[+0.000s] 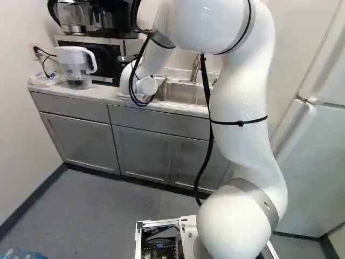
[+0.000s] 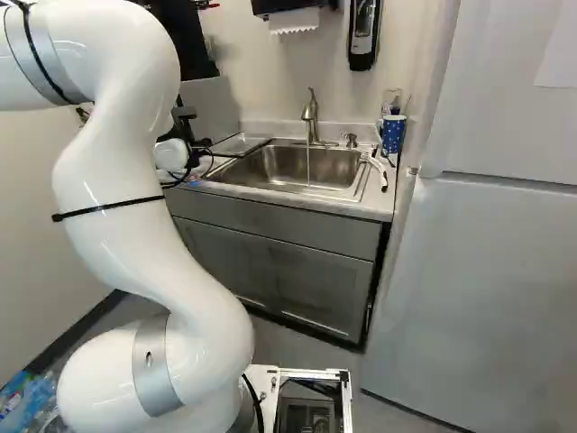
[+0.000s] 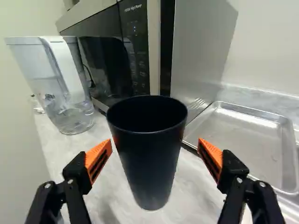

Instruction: Rinse the cup and place it in the tray

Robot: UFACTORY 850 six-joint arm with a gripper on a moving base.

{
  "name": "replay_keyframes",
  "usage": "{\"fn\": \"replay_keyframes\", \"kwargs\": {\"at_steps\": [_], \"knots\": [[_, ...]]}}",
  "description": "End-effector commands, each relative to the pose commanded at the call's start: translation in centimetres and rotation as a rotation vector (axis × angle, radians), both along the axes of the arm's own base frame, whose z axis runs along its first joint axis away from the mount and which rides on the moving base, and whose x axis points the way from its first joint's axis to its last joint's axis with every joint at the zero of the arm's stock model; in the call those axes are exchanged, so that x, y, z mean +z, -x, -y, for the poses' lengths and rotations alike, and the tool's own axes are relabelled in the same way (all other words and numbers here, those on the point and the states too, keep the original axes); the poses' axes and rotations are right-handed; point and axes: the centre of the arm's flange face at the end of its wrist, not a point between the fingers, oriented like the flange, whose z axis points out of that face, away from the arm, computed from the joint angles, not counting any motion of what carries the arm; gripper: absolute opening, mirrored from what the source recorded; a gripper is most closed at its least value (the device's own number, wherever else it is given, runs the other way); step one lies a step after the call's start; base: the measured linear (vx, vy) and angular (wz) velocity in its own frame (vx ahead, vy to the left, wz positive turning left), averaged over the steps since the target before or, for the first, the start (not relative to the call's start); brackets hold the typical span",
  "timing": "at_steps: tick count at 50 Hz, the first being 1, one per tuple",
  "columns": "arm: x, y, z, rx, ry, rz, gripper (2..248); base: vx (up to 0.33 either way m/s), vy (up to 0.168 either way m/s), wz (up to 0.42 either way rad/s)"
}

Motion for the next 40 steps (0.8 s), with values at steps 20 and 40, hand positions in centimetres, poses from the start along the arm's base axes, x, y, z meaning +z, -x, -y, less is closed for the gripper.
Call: {"fn": "replay_keyframes", "kwargs": {"at_steps": [20, 40], "knots": [[0.1, 0.0, 0.0, 0.0, -0.001, 0.002, 125, 0.0, 0.0, 0.0], [2.3, 0.8, 2.1, -0.024, -0.012, 0.025, 125, 0.0, 0.0, 0.0]]}}
